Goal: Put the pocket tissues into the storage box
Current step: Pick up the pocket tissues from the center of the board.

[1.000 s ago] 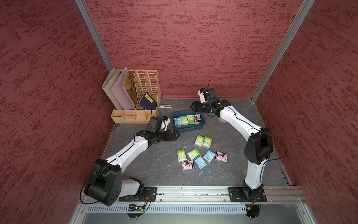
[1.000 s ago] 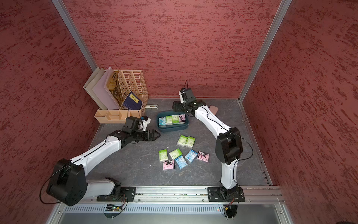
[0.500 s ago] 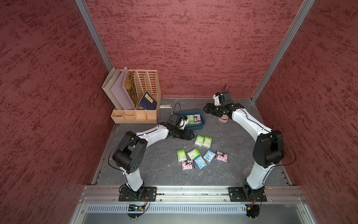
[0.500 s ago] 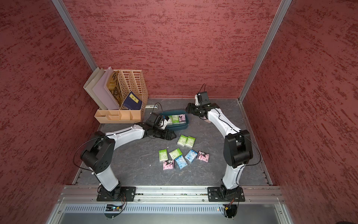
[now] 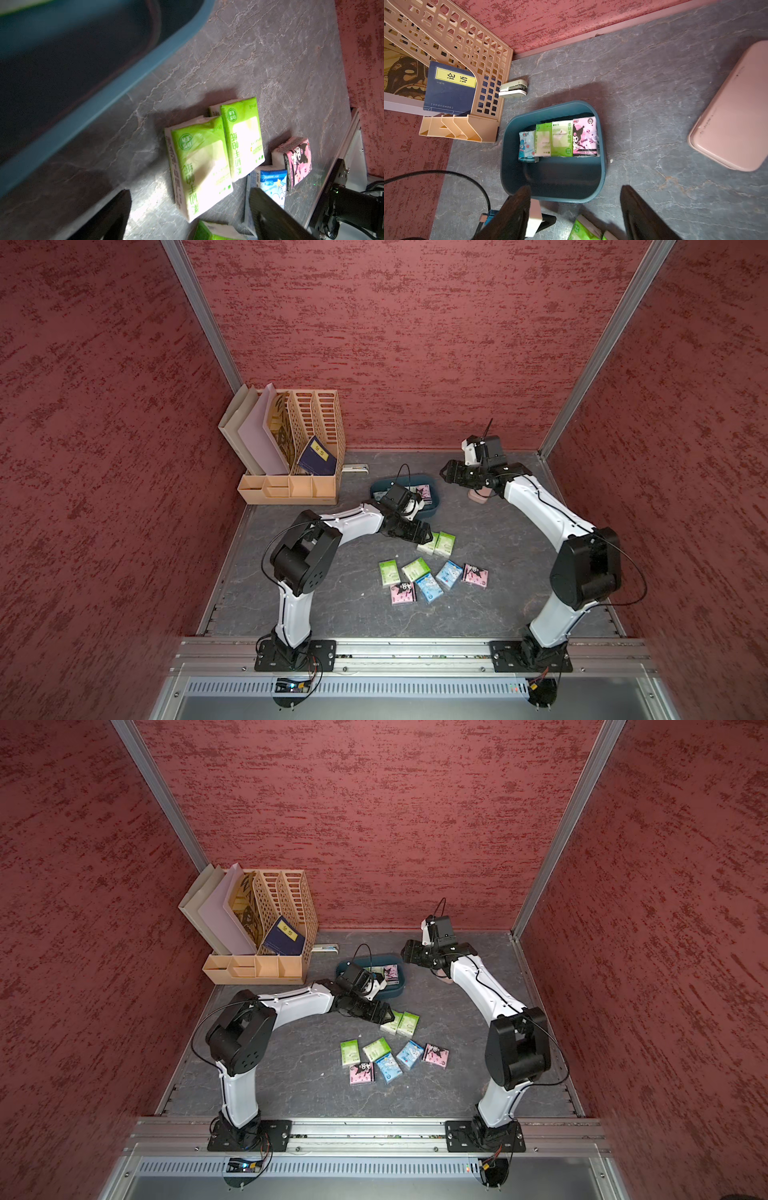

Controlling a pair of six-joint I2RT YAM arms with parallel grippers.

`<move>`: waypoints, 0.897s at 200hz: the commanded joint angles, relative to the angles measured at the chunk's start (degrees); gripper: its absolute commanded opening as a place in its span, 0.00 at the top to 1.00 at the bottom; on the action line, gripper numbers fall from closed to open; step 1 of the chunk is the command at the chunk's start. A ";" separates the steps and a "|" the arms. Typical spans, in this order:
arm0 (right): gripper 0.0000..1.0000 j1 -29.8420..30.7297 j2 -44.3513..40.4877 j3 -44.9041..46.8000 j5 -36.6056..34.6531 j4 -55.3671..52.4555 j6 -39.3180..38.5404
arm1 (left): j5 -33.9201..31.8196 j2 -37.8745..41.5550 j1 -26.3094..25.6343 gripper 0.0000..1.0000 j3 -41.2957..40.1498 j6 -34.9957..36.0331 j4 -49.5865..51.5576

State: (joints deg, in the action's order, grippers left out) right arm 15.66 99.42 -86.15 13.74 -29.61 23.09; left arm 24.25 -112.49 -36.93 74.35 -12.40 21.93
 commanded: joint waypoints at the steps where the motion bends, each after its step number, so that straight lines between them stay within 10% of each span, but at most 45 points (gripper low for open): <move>1: 0.30 -0.84 -0.94 0.68 0.06 0.67 -0.88 | 1.31 -1.79 0.06 0.16 1.90 0.76 1.69; 64: 0.32 -1.72 -0.88 1.11 0.51 0.24 -0.99 | 4.87 -5.52 -0.17 0.49 3.82 0.66 3.49; 113: 0.32 -1.98 -0.54 1.04 0.59 -0.59 -1.27 | 5.11 -7.17 -0.16 1.00 5.37 0.83 5.31; 179: 0.30 -2.03 -1.53 1.17 2.99 -0.33 -2.69 | 4.43 -0.09 2.31 1.00 0.75 0.72 1.91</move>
State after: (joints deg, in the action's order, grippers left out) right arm 14.06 99.42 -85.30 14.41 -30.02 21.63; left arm 29.65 -117.30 -36.23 78.08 -11.97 25.45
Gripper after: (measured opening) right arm 0.696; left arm 0.069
